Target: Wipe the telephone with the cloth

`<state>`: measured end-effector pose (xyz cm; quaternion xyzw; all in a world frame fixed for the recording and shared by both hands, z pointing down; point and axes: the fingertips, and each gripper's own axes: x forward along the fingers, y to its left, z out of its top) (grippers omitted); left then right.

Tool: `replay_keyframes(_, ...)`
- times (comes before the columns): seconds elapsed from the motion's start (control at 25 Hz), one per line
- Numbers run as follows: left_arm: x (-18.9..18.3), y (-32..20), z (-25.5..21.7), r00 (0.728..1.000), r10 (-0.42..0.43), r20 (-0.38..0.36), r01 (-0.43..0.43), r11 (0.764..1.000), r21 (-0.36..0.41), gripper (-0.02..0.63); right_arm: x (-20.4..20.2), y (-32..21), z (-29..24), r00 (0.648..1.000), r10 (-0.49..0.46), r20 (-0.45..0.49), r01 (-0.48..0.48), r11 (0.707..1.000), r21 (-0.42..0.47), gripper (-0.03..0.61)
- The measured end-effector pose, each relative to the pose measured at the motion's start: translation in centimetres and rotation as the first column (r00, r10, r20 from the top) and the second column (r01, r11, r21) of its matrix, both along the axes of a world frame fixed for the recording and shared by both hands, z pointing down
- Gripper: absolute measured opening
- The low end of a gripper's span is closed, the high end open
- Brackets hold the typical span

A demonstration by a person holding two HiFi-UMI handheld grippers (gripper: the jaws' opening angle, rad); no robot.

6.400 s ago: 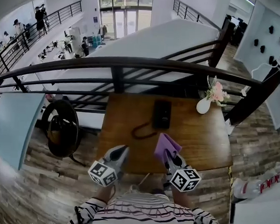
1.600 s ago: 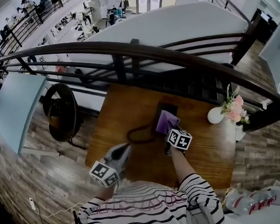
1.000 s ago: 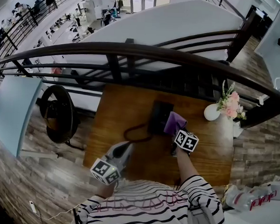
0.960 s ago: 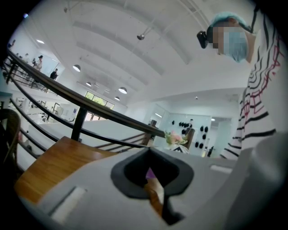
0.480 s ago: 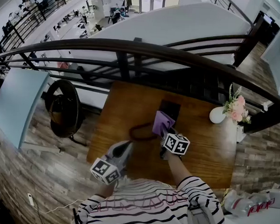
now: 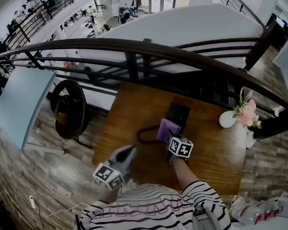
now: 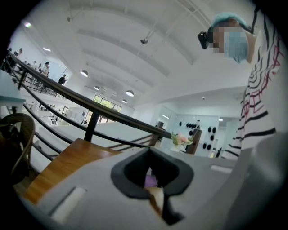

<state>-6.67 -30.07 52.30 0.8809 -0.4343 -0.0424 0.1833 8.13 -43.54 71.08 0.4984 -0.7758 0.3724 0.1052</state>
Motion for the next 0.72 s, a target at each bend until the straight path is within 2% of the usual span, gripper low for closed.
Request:
replay_keyframes(0.32,1.7,-0.7,0.2,0.998,0.06,-0.015,-0.06,0.998,0.002,0.003,6.4,0.4,0.8,0.991,0.128,-0.047,-0.129,0.991,-0.019,0.035)
replay_keyframes(0.72,3.9,-1.5,-0.1,0.991,0.132,-0.023,-0.132,0.991,0.013,0.003,10.8,1.6,0.7,0.974,0.216,-0.074,-0.219,0.975,-0.025,0.035)
